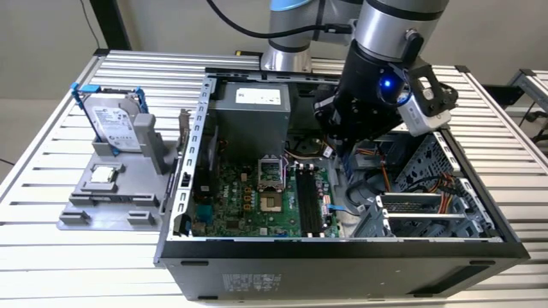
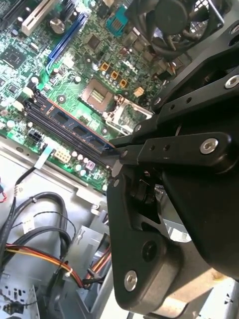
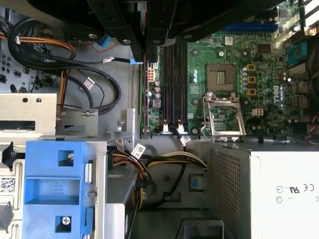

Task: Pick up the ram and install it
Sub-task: 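Insert the ram into the slot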

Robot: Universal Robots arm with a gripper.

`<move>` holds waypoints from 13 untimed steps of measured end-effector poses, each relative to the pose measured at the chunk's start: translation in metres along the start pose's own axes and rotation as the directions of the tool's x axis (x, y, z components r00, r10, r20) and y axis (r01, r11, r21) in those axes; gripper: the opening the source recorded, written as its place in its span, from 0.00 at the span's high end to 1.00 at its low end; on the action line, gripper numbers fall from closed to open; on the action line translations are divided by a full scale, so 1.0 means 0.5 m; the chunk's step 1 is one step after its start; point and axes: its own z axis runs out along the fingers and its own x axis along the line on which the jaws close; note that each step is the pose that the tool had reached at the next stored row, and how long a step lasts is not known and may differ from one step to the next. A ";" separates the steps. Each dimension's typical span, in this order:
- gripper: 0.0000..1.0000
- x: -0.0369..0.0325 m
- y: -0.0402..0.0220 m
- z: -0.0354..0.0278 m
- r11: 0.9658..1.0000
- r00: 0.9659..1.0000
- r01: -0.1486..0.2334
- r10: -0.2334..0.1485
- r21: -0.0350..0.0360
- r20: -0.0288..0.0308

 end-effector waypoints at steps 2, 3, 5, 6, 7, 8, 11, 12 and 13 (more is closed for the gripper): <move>1.00 0.001 0.000 0.006 1.000 1.000 -0.003 0.003 0.000 0.000; 1.00 0.002 0.000 0.008 1.000 1.000 -0.004 0.004 0.000 0.000; 1.00 0.006 0.000 0.016 1.000 1.000 -0.007 0.007 0.000 0.000; 1.00 0.007 0.000 0.019 1.000 1.000 -0.009 0.009 0.000 0.000; 1.00 0.009 0.000 0.023 1.000 1.000 -0.011 0.011 0.000 0.000; 1.00 0.010 0.000 0.026 1.000 1.000 -0.014 0.014 0.000 0.000; 1.00 0.013 0.000 0.037 1.000 1.000 -0.020 0.020 0.000 0.000; 1.00 0.013 0.000 0.041 1.000 1.000 -0.025 0.025 0.000 0.000; 1.00 0.014 0.000 0.045 1.000 1.000 -0.031 0.031 0.000 0.000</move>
